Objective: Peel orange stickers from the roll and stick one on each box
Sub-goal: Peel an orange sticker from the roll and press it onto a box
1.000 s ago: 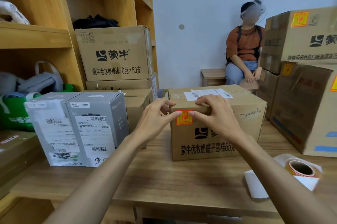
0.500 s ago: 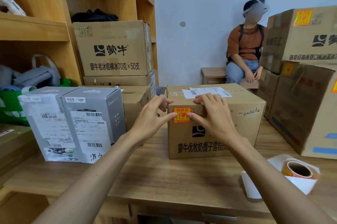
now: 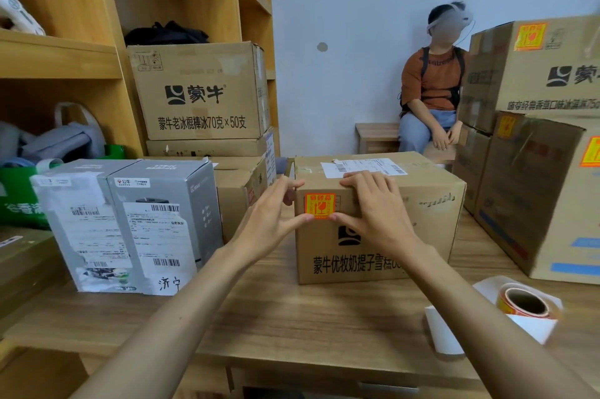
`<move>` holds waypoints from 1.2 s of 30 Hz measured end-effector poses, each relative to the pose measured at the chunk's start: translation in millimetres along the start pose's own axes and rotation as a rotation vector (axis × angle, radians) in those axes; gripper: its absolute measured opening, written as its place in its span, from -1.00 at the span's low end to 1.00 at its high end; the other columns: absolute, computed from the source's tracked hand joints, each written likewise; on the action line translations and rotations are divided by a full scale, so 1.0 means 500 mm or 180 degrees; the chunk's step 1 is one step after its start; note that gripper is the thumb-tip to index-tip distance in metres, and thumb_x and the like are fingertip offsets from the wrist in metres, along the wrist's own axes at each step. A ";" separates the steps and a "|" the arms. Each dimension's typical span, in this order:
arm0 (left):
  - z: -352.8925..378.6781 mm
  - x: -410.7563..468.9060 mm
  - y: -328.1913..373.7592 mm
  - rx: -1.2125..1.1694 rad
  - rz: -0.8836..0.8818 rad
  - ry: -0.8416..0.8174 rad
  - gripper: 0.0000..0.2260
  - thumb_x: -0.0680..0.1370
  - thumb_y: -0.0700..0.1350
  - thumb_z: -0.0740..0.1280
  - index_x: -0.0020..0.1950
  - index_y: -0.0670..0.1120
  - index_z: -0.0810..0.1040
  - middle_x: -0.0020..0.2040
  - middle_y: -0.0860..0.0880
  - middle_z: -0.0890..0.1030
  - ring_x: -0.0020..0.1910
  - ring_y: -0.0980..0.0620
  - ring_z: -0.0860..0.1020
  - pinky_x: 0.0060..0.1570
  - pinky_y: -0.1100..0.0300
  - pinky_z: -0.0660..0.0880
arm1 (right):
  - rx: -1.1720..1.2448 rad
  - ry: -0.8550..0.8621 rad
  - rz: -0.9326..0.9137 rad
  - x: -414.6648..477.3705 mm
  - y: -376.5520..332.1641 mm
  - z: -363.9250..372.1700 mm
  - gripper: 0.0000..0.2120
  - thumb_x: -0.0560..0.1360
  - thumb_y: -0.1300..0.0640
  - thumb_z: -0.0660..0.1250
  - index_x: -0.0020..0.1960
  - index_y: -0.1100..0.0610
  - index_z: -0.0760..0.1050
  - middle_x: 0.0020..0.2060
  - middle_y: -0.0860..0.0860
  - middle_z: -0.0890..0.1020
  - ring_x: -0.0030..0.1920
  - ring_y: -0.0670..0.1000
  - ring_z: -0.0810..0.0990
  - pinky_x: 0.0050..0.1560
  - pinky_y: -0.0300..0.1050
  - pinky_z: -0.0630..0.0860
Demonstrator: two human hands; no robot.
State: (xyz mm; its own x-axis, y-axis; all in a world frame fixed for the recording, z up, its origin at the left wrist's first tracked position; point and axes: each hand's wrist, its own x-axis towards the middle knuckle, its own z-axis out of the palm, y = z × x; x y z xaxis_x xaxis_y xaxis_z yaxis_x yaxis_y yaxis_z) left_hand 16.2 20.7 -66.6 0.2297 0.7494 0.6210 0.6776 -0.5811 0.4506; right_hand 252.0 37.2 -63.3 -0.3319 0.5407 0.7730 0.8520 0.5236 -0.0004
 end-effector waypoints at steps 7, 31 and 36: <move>-0.004 -0.014 0.050 0.0432 0.0304 -0.0116 -0.54 0.57 0.19 0.35 0.41 0.07 0.37 0.20 0.13 0.50 0.15 0.15 0.49 0.11 0.04 0.55 | 0.1053 -0.0232 0.0530 0.011 0.018 -0.049 -0.49 0.37 -0.46 0.28 0.08 -0.10 0.47 0.12 -0.23 0.54 0.16 -0.15 0.42 0.23 -0.11 0.29; -0.023 0.091 0.002 0.0450 -0.0472 -0.0716 -0.54 0.65 -0.01 0.29 0.53 0.26 0.31 0.64 -0.02 0.08 0.62 -0.05 0.07 0.53 -0.14 0.16 | -0.0131 0.0079 0.0200 -0.034 -0.033 -0.098 -0.61 0.43 -0.30 0.24 -0.08 0.03 0.41 -0.13 -0.08 0.50 -0.04 0.04 0.45 0.10 -0.03 0.34; -0.031 0.042 0.012 0.0112 -0.0198 -0.0542 -0.60 0.59 0.14 0.37 0.42 0.26 0.41 0.61 0.10 0.18 0.57 0.06 0.19 0.49 -0.12 0.23 | 0.0370 0.0013 0.0274 -0.082 0.063 -0.132 -0.60 0.50 -0.27 0.23 0.13 0.00 0.54 0.13 -0.08 0.52 0.14 -0.03 0.45 0.14 -0.06 0.35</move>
State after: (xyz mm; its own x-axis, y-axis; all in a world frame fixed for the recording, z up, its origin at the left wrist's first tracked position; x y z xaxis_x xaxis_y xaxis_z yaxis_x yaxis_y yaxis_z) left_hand 14.1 28.2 -40.8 0.2994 0.8282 0.4738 0.7175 -0.5228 0.4603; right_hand 318.9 -11.9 -53.1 -0.2578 0.5842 0.7696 0.8245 0.5483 -0.1400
